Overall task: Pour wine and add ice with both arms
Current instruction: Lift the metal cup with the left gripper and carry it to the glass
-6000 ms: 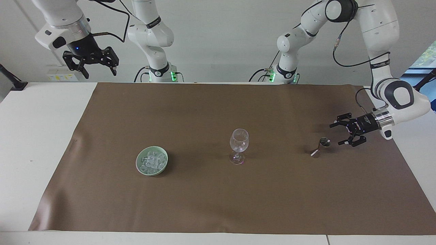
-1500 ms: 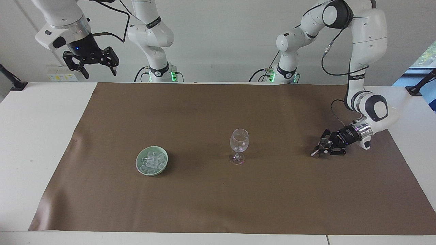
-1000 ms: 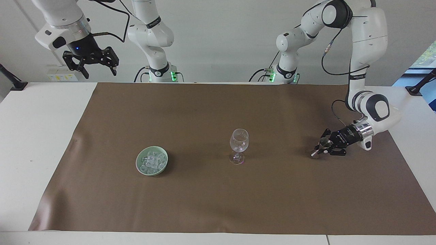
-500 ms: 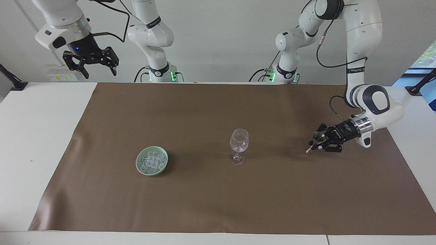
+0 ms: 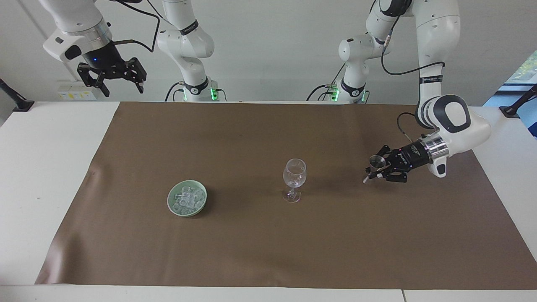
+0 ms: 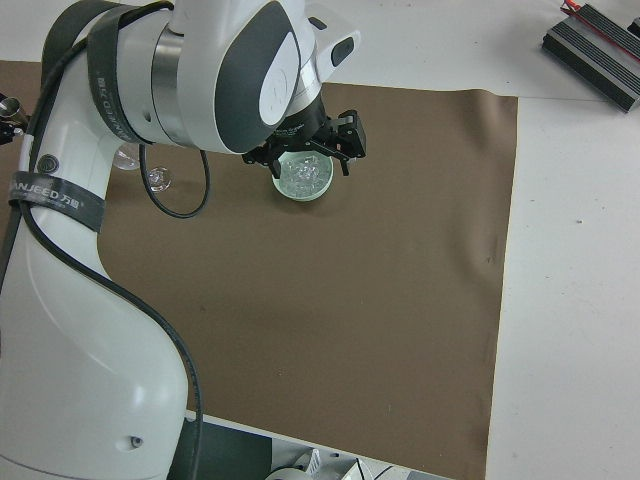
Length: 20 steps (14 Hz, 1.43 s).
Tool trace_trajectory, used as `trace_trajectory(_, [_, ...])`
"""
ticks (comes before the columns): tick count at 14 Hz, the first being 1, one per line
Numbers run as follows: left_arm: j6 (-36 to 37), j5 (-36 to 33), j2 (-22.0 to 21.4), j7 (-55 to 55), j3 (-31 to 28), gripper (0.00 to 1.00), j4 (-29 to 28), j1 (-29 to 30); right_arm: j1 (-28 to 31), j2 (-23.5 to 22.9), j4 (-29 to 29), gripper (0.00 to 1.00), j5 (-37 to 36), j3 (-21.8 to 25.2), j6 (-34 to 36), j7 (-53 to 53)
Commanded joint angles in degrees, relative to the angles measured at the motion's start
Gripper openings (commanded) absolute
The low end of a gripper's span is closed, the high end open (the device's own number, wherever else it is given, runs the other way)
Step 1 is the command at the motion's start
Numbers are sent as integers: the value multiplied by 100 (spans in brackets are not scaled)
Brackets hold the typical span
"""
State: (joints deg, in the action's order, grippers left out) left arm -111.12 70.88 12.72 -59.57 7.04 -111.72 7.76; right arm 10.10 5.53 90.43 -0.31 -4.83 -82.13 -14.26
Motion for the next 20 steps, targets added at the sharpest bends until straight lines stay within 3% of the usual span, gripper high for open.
trace_trajectory(1, [-392, 40, -313, -353, -97, 0, -192, -362, 27, 18, -8, 100, 31, -10, 13, -103])
trace_trajectory(9, [-1068, -618, -437, -1214, -106, 0, -69, -1091, 27, 18, -8, 100, 31, -10, 13, -103])
trace_trajectory(17, [-1895, -671, -472, -1611, -106, 0, -78, -1777, 27, 18, -8, 100, 31, -10, 13, -103])
trace_trajectory(20, [-1957, -1145, -472, -1706, -97, 0, -52, -1891, 27, 18, -8, 100, 31, -10, 13, -103])
